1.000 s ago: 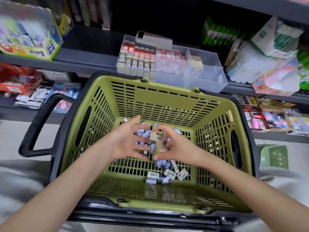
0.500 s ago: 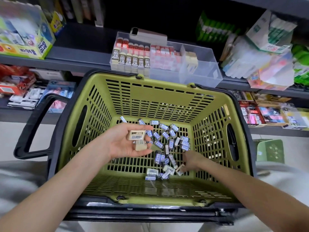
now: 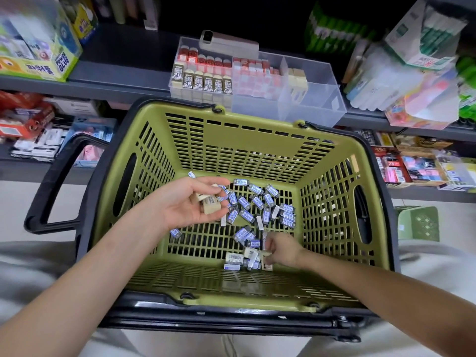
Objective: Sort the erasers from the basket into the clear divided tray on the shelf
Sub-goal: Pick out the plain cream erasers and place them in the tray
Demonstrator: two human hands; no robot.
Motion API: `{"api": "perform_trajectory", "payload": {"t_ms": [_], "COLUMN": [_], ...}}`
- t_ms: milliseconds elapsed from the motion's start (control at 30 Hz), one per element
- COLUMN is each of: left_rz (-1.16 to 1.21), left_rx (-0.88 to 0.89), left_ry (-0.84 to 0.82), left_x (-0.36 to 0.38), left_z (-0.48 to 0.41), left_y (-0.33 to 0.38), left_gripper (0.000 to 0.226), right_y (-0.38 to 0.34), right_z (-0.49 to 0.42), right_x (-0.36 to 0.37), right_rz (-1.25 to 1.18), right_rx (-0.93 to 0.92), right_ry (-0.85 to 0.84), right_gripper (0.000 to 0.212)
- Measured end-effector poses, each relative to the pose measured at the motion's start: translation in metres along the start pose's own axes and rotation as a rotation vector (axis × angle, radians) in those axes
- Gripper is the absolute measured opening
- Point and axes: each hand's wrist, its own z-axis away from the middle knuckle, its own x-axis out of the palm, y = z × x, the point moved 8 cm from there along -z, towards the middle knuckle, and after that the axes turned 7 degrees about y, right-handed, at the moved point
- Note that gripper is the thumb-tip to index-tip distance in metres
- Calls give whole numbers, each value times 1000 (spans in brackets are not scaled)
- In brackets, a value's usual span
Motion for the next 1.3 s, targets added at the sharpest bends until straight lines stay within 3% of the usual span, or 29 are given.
{"api": "perform_trajectory", "payload": {"t_ms": [100,233,333,500,600,700,867,1067,1167,1233,1300], "left_rz": [1,-4,-12,-12,-12,-15,-9,-115,-271,-405,-482], "left_rx": [13,14,21,11,6,3,7,-2,11,29,58], "left_ry": [9,21,29,42,39,30,41,58,105,140,156], "left_x": [-1,0,0,-3,-3,-3,-6,-1,-1,0,1], "left_z": [0,2,3,3,3,3,2,4,3,3,3], "left_y": [2,3,4,4,3,3,7,3,-2,-6,-8], "left_gripper": [22,19,18,17,17,16,17,16,11,14,31], "right_y": [-5,-12,-21,-45,-44,-35,-16,-11,-22,-39,-63], "right_z": [0,-7,-15,-19,-15,-13,-10,-14,-7,0,12], "right_x": [1,-3,-8,5,16,19,32,34,26,2,-28], "right_rz": [-107,-173,-182,255,333,180,-195,-215,-247,-453,-669], "right_rx": [-9,10,31,-53,-85,-67,42,165,125,56,-18], "right_ry": [-2,54,46,69,104,96,-90,-92,-97,-70,-75], "right_gripper": [30,11,15,47,41,38,30,10,15,14,13]}}
